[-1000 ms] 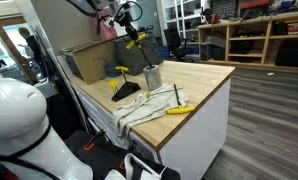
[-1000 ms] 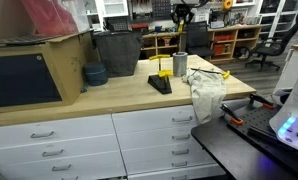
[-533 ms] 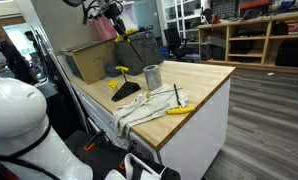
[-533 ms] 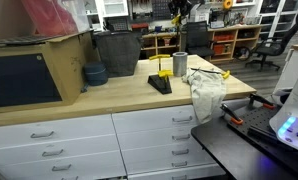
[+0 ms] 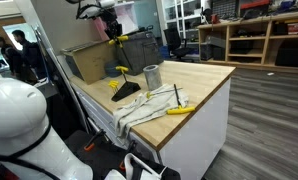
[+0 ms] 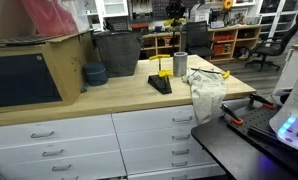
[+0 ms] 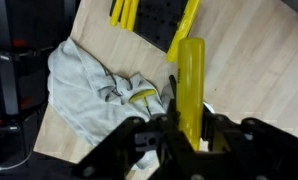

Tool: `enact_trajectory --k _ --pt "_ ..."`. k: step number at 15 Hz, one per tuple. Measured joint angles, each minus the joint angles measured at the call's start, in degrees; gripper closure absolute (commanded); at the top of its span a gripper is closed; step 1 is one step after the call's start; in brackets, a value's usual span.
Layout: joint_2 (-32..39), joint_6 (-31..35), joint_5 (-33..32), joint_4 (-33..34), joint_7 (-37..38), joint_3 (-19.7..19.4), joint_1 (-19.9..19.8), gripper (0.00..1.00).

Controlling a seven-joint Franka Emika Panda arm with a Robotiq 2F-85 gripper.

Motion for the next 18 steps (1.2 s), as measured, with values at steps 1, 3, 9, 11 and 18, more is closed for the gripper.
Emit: enact_trajectory --k 1,3,9,11,18 --pt "1.4 -0.2 1.3 0.8 1.2 -0.1 0.0 0.95" --pt "4.2 -0.2 2.8 2.5 3.9 -0.3 0.0 0.95" --pt "10.0 0.1 4.3 6.9 11.4 -1.2 0.0 0.95" --pt "11.0 0.4 4.5 7.8 12.9 -1.2 0.1 0.95" --pt "14.2 1.8 7.2 9.9 14.2 -1.2 1.4 0.95"
